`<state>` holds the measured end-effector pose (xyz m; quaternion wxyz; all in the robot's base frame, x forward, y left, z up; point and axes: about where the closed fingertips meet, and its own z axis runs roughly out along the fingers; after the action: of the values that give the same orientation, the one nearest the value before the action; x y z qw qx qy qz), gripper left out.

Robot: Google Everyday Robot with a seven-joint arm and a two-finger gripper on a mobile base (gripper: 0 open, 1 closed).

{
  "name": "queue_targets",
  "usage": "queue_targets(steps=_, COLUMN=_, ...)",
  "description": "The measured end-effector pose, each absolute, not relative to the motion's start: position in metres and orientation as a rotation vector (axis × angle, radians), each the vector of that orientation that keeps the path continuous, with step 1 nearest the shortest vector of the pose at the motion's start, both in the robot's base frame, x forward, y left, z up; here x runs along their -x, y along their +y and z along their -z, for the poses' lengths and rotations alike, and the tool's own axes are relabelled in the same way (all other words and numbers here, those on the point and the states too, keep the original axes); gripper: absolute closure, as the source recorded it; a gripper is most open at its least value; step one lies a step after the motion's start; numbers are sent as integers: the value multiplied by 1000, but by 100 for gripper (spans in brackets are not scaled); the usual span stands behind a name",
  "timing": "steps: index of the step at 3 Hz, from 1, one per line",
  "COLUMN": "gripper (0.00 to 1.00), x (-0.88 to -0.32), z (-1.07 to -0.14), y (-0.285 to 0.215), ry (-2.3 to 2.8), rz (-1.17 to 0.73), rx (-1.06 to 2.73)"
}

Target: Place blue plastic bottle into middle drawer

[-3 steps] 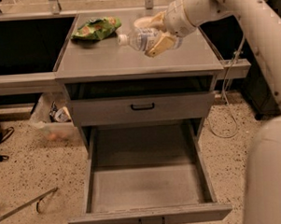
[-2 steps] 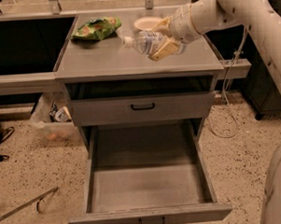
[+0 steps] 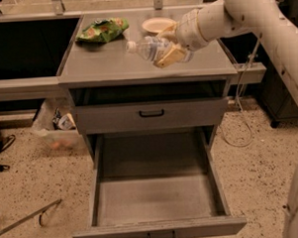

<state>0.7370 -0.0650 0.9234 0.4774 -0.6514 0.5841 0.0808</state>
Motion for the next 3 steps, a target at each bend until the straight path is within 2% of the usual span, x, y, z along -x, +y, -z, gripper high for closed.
queue_targets(steps=2, gripper=100, x=-674, z=-941, y=-63, ry=1381, rz=-176, rx=1357)
queue_targets(steps=3, gripper=100, x=-649, z=-887, y=-63, ry=1426, rz=-205, rx=1289)
